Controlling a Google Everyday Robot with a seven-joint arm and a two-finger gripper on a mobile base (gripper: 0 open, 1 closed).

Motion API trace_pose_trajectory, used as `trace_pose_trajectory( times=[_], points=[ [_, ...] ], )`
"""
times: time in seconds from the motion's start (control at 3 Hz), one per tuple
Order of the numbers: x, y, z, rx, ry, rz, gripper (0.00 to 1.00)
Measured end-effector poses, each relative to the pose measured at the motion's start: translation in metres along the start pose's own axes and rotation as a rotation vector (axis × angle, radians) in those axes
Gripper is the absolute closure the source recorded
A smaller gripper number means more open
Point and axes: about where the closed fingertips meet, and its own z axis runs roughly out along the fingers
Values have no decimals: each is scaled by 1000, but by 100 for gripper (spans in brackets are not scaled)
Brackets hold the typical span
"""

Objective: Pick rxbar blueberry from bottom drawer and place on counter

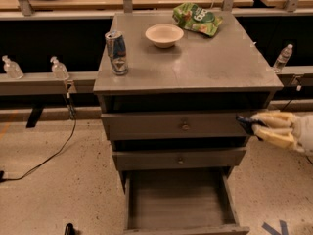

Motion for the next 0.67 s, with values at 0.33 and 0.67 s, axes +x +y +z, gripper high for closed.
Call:
trace_pose_trajectory(
  times=[0.33, 0.67],
  points=[
    [-36, -46, 10, -22, -9, 31, 100],
    [-58, -89, 33, -32, 5, 41, 100]
  ],
)
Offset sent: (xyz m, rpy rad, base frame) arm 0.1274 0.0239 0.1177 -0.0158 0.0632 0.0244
